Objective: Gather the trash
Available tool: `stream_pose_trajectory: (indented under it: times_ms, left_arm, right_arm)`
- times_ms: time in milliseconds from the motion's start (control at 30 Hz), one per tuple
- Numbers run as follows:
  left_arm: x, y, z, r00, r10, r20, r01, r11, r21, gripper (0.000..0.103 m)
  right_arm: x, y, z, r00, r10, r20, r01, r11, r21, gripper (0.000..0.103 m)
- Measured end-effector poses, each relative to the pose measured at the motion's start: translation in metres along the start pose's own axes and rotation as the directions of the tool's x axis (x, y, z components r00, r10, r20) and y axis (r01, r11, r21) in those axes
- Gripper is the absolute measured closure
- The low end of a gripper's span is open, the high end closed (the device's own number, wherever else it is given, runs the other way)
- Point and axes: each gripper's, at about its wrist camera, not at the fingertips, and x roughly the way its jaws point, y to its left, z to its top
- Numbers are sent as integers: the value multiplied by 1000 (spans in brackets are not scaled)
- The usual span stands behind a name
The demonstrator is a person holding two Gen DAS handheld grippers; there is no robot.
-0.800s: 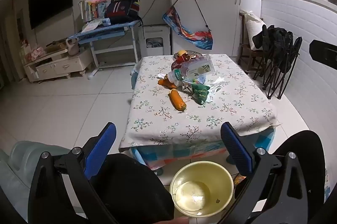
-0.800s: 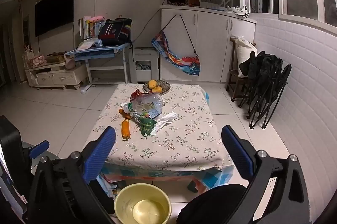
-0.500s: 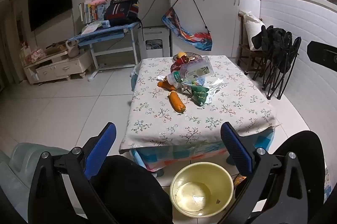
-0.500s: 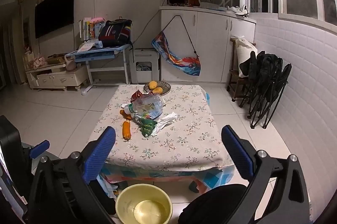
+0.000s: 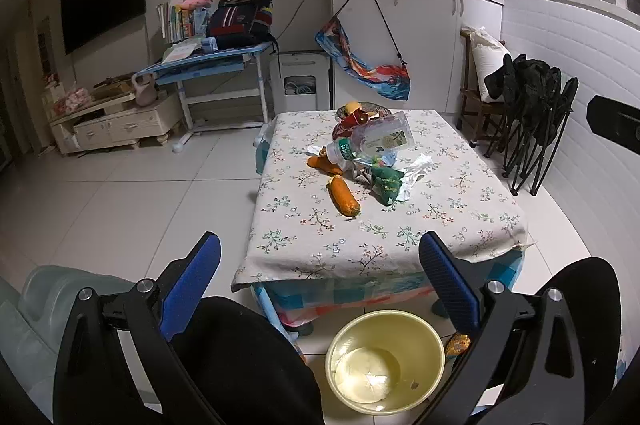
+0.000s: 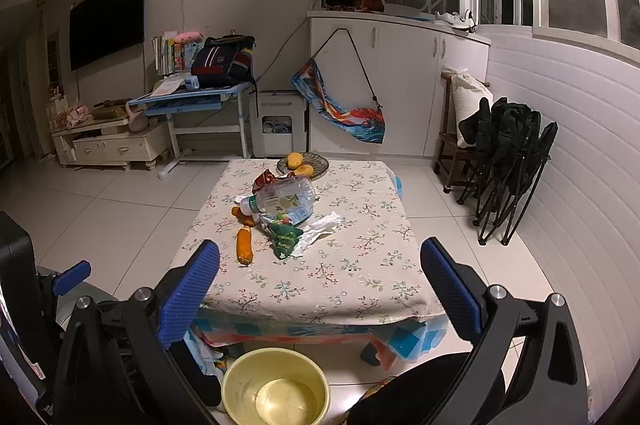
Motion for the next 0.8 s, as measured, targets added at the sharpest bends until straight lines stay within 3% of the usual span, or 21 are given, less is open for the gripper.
stream_pose_trajectory:
  times_ms: [800]
  left_arm:
    - [-8,0,4,1000,21,21,-21,1000,8,7]
  right_arm:
    - [8,-3,-6,1000,23,-11,-23,1000,8,7]
